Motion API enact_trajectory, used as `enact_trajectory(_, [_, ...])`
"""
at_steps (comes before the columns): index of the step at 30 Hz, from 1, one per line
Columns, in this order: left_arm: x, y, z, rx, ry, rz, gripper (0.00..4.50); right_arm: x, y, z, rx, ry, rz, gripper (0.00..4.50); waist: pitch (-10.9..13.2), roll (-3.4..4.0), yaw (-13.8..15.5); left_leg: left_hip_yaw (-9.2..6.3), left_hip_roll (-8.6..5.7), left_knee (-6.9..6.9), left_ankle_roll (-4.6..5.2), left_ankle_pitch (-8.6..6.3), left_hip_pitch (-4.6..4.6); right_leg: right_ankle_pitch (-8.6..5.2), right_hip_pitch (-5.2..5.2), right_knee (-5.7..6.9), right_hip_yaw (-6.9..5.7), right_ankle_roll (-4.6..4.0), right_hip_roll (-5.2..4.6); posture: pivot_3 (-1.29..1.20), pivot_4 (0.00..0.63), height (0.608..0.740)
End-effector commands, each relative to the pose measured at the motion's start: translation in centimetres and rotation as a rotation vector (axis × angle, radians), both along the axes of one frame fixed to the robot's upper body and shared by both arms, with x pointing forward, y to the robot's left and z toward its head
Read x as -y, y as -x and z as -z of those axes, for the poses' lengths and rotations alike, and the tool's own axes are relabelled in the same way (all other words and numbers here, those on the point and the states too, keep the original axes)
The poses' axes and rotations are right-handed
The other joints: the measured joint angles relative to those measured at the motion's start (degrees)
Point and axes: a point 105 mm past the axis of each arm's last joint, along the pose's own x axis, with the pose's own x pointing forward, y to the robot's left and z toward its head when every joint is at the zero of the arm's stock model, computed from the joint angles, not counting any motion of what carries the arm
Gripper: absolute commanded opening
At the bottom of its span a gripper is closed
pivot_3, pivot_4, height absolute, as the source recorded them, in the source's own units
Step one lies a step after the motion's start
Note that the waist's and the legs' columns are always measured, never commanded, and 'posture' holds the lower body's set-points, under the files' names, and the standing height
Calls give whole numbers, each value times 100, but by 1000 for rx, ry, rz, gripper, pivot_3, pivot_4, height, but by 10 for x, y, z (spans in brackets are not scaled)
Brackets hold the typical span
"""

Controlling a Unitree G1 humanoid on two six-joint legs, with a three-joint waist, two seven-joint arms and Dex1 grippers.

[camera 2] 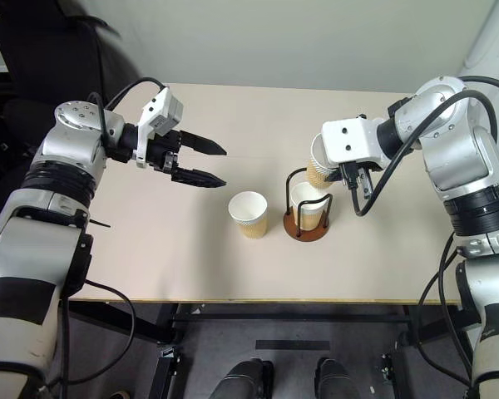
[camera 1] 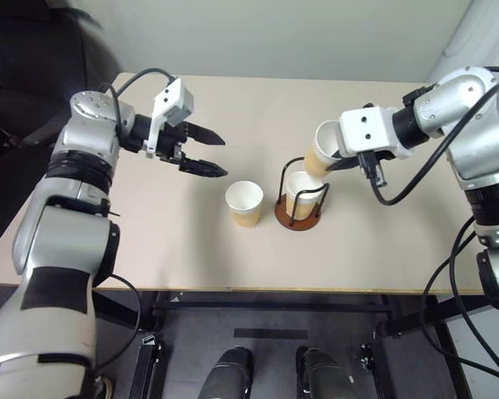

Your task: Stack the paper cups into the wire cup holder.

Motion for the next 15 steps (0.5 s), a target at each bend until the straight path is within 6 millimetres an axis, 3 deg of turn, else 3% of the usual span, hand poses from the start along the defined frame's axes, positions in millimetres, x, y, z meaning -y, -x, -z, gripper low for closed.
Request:
enact_trajectory(1, [2, 5, -17, 43, -1, 40, 4290, -14, 13, -14, 18, -18, -69, 30, 0, 0, -4, 6, -4, -1, 0, 0, 1, -3, -1, 2, -2, -6, 7, 0, 150, 740])
enact_trajectory(15, [10, 6, -19, 46, 7, 69, 4290, -17, 5, 10, 33, 102, -108, 30, -1, -2, -13, 7, -6, 3, 1, 1, 2, -2, 1, 3, -9, -17, 9, 0, 150, 740])
